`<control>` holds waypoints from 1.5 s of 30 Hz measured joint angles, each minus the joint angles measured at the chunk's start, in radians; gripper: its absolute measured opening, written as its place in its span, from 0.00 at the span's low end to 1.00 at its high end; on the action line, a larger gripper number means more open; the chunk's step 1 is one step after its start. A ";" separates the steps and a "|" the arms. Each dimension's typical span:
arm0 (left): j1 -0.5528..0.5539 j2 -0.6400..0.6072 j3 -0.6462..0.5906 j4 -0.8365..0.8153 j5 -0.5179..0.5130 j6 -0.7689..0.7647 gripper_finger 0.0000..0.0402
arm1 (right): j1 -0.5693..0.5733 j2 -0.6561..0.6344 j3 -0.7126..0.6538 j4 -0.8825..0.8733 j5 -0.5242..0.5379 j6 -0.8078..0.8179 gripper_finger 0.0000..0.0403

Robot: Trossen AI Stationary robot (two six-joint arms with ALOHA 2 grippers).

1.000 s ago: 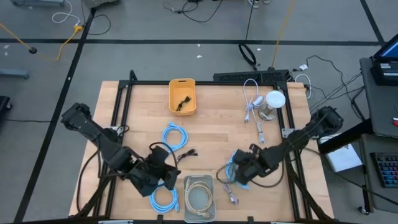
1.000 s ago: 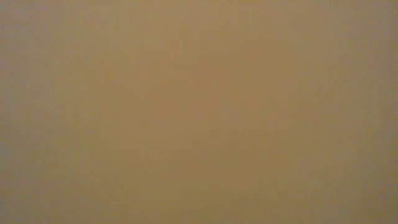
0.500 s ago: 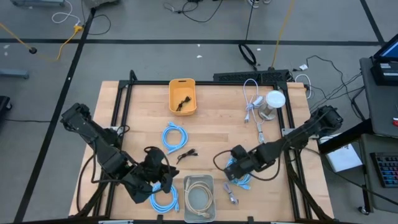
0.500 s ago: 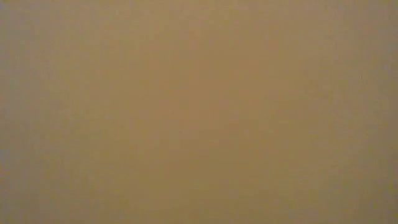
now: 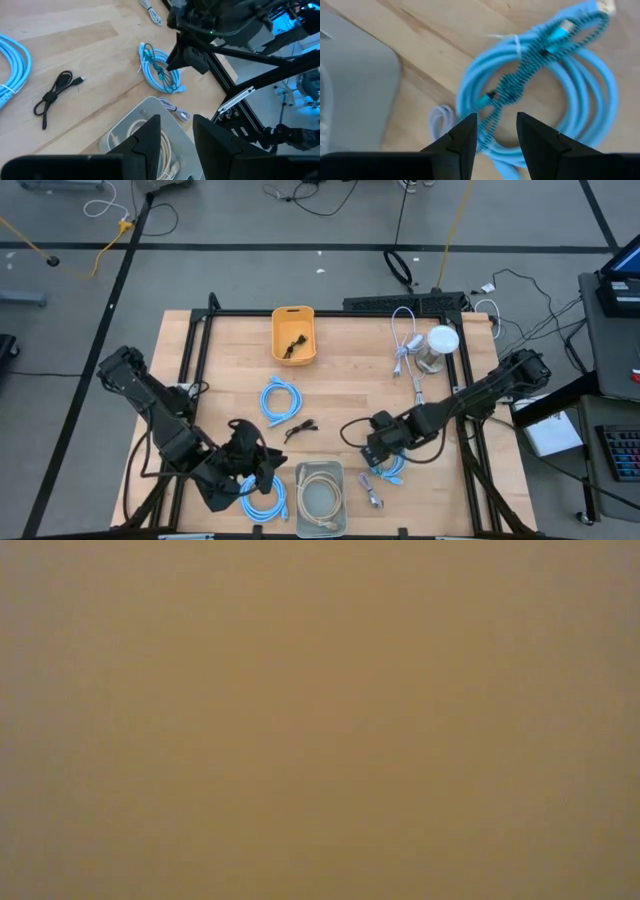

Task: Pick & Place USB Port
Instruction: Put the blue charger cable into the yellow bin

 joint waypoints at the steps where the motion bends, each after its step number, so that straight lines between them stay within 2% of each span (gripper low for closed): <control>1: 0.000 0.000 0.000 0.000 0.000 0.000 0.29 | 0.001 0.000 0.000 -0.011 -0.001 -0.001 0.32; 7: 0.000 0.000 0.000 0.000 -0.001 0.000 0.29 | -0.003 0.000 -0.059 0.068 0.002 0.025 0.32; 15: 0.000 0.000 0.000 -0.001 -0.001 0.000 0.29 | -0.002 0.000 -0.215 0.344 0.004 0.093 0.32; 21: 0.000 0.000 0.000 -0.001 0.017 0.000 0.29 | -0.001 0.000 -0.250 0.434 0.063 0.089 0.31; 24: 0.000 0.000 0.000 -0.001 0.018 0.000 0.29 | 0.000 0.000 -0.250 0.441 0.077 0.071 0.25; 31: 0.000 0.000 0.000 -0.002 0.029 -0.001 0.29 | 0.020 0.000 -0.250 0.565 0.115 0.013 0.04; 38: 0.000 0.000 0.000 -0.015 0.044 -0.003 0.29 | 0.038 0.000 -0.134 0.540 0.193 -0.099 0.06; 42: 0.002 0.000 0.000 -0.033 0.068 -0.010 0.29 | -0.001 0.001 0.014 0.385 0.263 -0.266 0.03; 45: 0.006 0.000 0.000 -0.051 0.072 -0.017 0.29 | -0.042 0.001 0.172 0.246 0.361 -0.446 0.03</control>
